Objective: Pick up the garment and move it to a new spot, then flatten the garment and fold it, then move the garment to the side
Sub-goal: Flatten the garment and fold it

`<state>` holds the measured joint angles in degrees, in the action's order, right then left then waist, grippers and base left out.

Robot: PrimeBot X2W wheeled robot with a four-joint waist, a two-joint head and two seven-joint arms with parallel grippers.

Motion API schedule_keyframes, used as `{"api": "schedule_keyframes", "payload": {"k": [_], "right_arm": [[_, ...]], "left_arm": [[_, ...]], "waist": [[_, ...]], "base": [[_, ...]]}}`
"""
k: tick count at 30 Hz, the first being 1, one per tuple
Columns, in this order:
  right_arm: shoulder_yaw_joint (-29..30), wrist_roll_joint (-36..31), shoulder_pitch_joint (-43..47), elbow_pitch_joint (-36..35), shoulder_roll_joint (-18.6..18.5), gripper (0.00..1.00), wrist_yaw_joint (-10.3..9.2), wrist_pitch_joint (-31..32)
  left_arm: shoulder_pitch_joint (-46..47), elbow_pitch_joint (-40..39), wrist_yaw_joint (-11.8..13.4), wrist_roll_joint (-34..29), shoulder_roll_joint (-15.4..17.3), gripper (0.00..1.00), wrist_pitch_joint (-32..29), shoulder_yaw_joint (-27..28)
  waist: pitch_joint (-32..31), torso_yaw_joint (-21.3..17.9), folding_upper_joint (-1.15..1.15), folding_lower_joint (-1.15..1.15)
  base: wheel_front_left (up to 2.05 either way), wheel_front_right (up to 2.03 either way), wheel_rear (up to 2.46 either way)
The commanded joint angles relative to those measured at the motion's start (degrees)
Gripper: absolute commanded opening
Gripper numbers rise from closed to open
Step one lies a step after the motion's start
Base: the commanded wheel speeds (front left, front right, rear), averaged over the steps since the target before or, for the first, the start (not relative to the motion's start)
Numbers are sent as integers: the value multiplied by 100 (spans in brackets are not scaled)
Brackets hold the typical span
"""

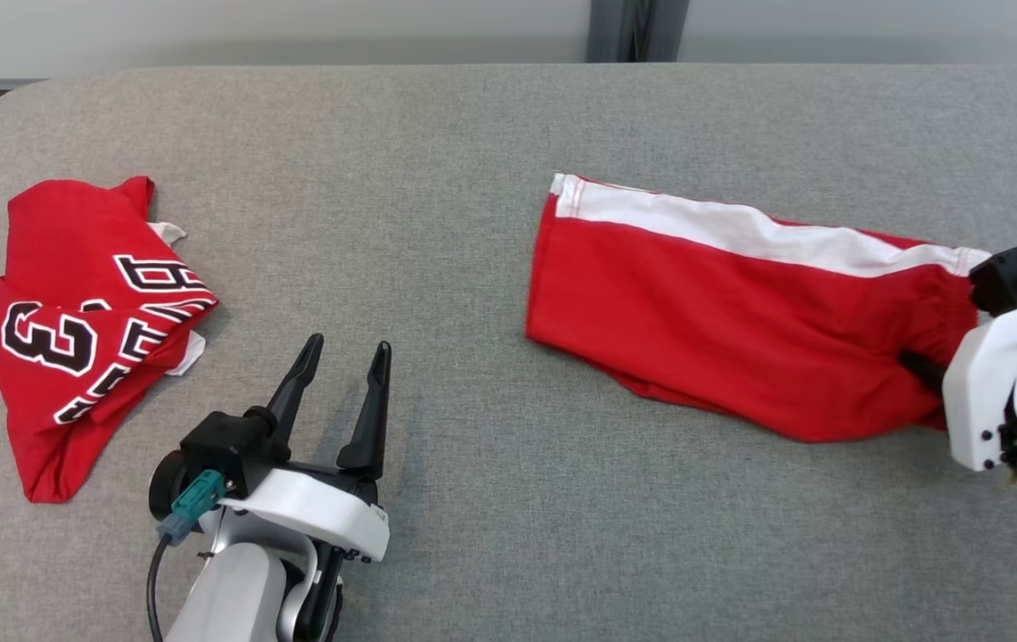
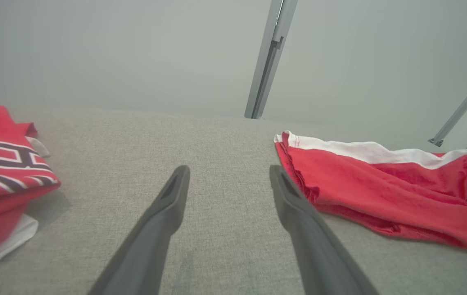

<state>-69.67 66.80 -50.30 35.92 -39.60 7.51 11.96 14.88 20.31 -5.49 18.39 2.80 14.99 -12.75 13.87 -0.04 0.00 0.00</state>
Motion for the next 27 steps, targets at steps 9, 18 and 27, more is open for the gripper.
{"api": "schedule_keyframes", "payload": {"k": [9, 18, 27], "right_arm": [[-364, -941, -409, 451, -511, 0, -2, 174], [-382, -2106, -552, 636, -627, 0, -2, 110], [-382, -2153, -769, 875, -353, 0, -2, -99]], "left_arm": [[86, 3, 50, 75, 21, 100, 20, -90], [143, 25, 51, 104, 22, 100, 20, -175], [184, 56, 94, 168, 20, 100, 20, -212]], "waist": [[93, 182, 0, 0], [173, 270, 0, 0], [168, 285, 0, 0]], "base": [[0, 0, 0], [0, 0, 0], [0, 0, 0]]}}
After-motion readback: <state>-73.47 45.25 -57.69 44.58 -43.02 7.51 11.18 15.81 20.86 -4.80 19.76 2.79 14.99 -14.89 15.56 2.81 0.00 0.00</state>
